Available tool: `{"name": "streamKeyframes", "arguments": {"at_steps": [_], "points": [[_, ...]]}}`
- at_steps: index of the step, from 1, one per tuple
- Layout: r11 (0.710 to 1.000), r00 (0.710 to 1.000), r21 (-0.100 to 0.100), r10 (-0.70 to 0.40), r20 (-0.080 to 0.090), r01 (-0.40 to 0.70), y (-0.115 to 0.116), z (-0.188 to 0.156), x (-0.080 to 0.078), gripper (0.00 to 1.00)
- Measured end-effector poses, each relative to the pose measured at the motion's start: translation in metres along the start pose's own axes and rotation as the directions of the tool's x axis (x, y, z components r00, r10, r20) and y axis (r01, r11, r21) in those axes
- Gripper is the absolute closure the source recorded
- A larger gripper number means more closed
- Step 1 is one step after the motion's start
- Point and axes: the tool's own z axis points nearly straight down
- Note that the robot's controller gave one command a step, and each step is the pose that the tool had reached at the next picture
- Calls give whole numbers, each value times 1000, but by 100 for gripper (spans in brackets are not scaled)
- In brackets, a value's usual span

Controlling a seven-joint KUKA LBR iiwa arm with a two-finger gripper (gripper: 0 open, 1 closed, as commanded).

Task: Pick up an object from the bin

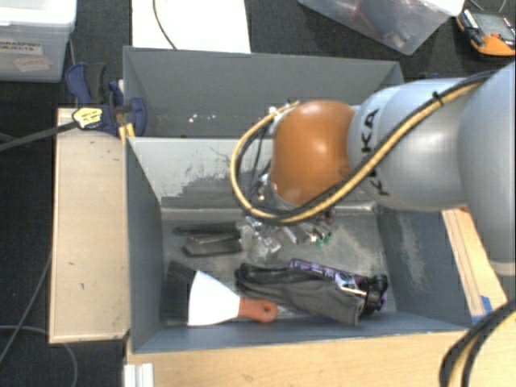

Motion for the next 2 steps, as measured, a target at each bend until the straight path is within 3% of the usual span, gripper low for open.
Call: {"name": "streamKeyframes", "arguments": {"at_steps": [1, 2], "points": [[902, 901, -7, 432, 28, -432, 14, 7, -34, 100], [993, 992, 0, 122, 7, -122, 4, -49, 20, 100]]}}
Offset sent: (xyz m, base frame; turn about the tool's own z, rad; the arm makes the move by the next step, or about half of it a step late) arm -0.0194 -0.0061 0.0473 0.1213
